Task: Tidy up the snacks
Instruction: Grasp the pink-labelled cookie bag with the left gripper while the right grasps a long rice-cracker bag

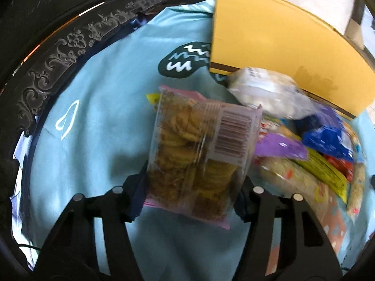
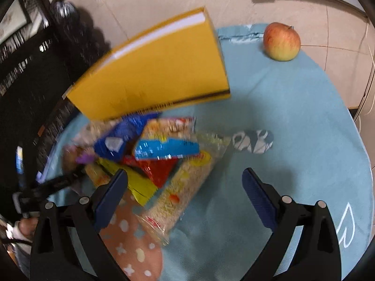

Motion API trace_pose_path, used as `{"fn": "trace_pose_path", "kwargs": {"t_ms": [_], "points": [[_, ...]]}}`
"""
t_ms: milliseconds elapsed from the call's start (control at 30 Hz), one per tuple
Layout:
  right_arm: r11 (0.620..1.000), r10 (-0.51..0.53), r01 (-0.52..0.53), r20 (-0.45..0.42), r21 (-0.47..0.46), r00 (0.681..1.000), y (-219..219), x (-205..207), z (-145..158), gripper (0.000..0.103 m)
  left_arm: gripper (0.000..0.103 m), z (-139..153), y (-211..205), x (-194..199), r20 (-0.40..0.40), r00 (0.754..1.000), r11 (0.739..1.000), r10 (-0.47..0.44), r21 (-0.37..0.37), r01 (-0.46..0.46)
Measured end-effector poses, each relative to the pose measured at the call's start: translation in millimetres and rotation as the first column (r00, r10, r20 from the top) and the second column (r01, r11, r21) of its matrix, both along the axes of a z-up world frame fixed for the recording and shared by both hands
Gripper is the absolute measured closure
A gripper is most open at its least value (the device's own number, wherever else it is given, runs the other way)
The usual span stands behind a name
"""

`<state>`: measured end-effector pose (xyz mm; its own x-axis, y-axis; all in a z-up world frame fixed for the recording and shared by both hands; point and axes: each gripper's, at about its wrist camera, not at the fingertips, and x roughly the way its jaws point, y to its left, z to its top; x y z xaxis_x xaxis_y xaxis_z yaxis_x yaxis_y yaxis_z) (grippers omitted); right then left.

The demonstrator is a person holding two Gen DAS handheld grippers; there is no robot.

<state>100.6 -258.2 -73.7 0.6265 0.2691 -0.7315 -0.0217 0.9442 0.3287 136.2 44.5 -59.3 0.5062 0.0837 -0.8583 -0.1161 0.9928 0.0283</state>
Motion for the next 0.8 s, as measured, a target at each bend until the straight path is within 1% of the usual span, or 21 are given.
{"fn": "trace_pose_path", "kwargs": {"t_ms": [33,67,100,167,233,267,300,333,367,400,433,500,700,800], "points": [[1.0,0.012,-0.012,-0.008,-0.02,1.0,5,0,-1,0.011,0.042,2,-1,-4,0.009,1.0,1.0,-0.005,-0.004,0.005],[0.999,0.022,-0.023,-0.018,-0.038,1.0,9,1,-2,0.018,0.042,5,-2,-7,0.017,1.0,1.0,-0.01,-0.01,0.011],[0.997,0.028,-0.031,-0.039,-0.066,0.999,14,2,-5,0.022,0.042,8,-2,-11,0.026,0.999,0.999,-0.022,-0.023,0.022],[0.99,0.022,-0.032,-0.075,-0.138,0.997,24,6,-11,0.026,0.042,13,-3,-16,0.037,0.998,0.998,-0.041,-0.042,0.043],[0.97,0.007,-0.026,-0.077,-0.24,0.997,35,11,-14,0.027,0.042,17,-2,-19,0.047,0.997,0.997,-0.061,-0.047,0.063],[0.961,0.001,-0.022,-0.078,-0.275,0.997,39,13,-15,0.031,0.042,19,-2,-19,0.051,0.996,0.996,-0.069,-0.05,0.072],[0.949,-0.001,-0.023,-0.078,-0.313,0.997,45,14,-15,0.042,0.042,20,-1,-20,0.053,0.996,0.996,-0.073,-0.056,0.076],[0.945,0.005,-0.028,-0.072,-0.326,0.997,48,14,-14,0.05,0.042,21,-2,-21,0.054,0.995,0.995,-0.078,-0.065,0.082],[0.944,0.014,-0.037,-0.073,-0.327,0.997,50,15,-14,0.062,0.042,22,-2,-22,0.054,0.995,0.994,-0.085,-0.071,0.089],[0.938,0.023,-0.05,-0.081,-0.344,0.996,53,14,-12,0.07,0.042,23,-3,-25,0.054,0.995,0.993,-0.088,-0.074,0.092],[0.931,0.027,-0.055,-0.083,-0.362,0.996,56,13,-11,0.071,0.042,24,-4,-27,0.055,0.994,0.993,-0.092,-0.074,0.096],[0.936,0.019,-0.047,-0.084,-0.348,0.996,51,9,-9,0.074,0.042,26,-5,-30,0.062,0.993,0.992,-0.1,-0.075,0.104],[0.979,0.009,-0.024,-0.076,-0.2,0.997,21,-10,-1,0.074,0.042,39,-12,-43,0.083,0.987,0.988,-0.135,-0.068,0.141],[0.988,0.008,-0.016,-0.05,-0.154,0.999,10,-23,11,0.074,0.042,47,-19,-48,0.097,0.983,0.985,-0.154,-0.064,0.16]]}}
